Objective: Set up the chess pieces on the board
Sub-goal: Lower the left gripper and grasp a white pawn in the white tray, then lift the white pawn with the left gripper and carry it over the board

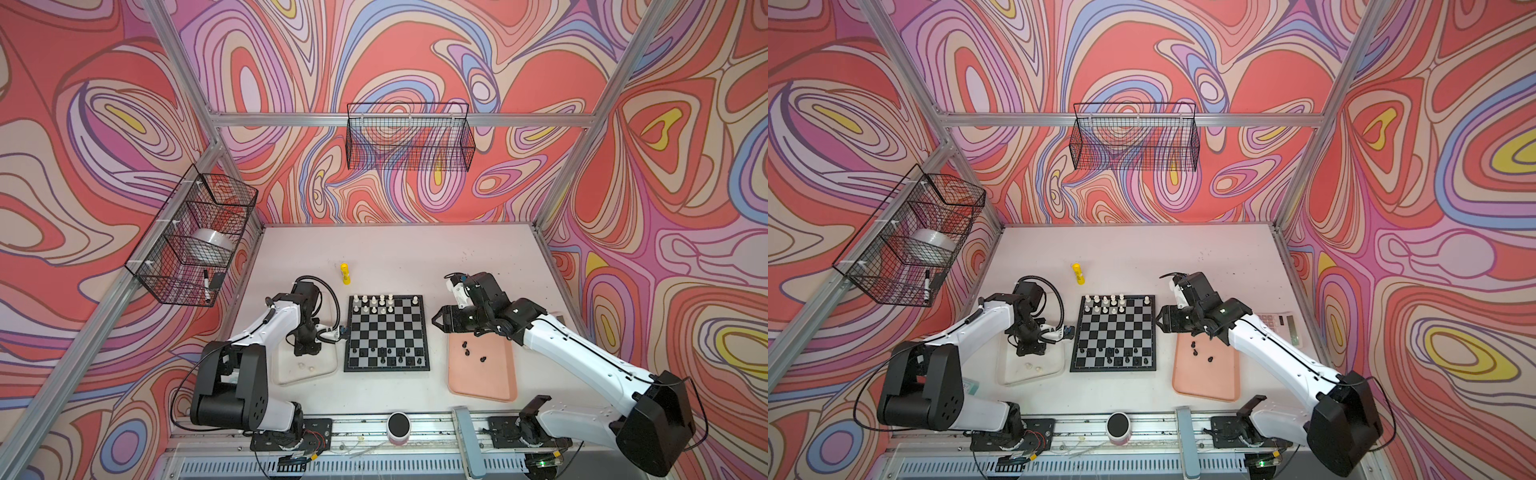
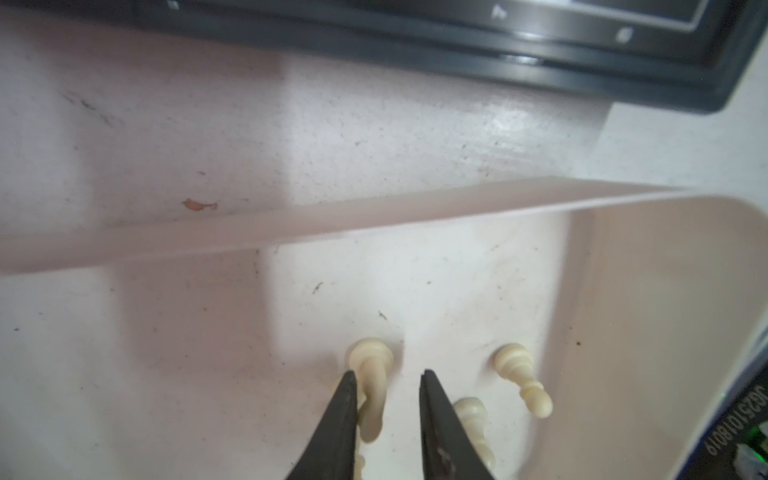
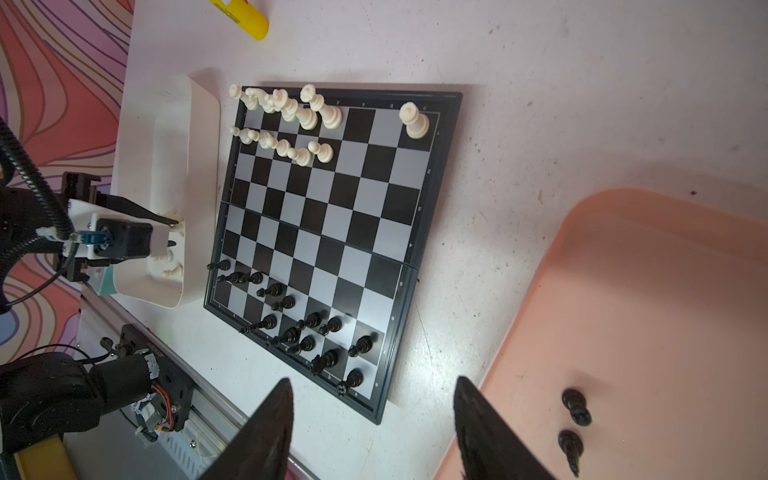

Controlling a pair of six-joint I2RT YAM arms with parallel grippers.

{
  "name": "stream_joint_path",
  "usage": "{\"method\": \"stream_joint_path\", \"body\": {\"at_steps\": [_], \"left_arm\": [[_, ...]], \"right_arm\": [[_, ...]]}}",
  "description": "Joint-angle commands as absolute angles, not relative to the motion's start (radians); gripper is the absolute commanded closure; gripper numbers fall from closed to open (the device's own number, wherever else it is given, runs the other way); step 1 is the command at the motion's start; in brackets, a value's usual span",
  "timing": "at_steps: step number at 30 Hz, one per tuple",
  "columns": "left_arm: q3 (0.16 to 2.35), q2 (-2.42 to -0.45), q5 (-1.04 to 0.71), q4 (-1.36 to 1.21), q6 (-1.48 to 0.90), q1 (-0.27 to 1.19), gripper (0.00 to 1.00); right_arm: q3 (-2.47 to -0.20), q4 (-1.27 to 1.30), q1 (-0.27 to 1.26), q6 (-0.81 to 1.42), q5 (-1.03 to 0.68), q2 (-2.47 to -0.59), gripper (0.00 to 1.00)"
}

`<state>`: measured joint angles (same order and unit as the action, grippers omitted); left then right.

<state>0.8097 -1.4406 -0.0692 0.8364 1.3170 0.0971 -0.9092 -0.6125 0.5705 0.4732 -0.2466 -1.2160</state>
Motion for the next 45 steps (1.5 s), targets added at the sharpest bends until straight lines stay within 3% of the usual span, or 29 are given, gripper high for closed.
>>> {"method": "stream_joint_path", "body": {"at_steps": [1,12,14,20,35,45], "left_arm": [[0.801,-1.439,-0.069,0.836,1.358,0.091,0.75],[0.8,-1.445,-0.071,0.828,1.353,0.091,0.82],[0.802,-1.443,-0.074,0.829,1.353,0.091,0.88],[0.806,-1.437,-0.073,0.83,1.35,0.092,0.94],[0.959,-1.452,-0.128,0.934,1.243,0.101,0.95],[1.129,-1.475,-0.127,1.02,1.144,0.25,0.94]], "right_arm": [[-0.893,-0.606,0.576,0.48,-0.23,-1.209,0.37],[-0.891,-0.61,0.577,0.482,-0.226,-1.203,0.37],[-0.891,-0.611,0.578,0.481,-0.224,-1.203,0.37],[-0.882,-0.609,0.578,0.481,-0.222,-1.201,0.37],[-0.88,-0.601,0.579,0.477,-0.218,-1.211,0.37],[-0.878,-0.603,0.578,0.471,-0.216,-1.207,0.37]]}}
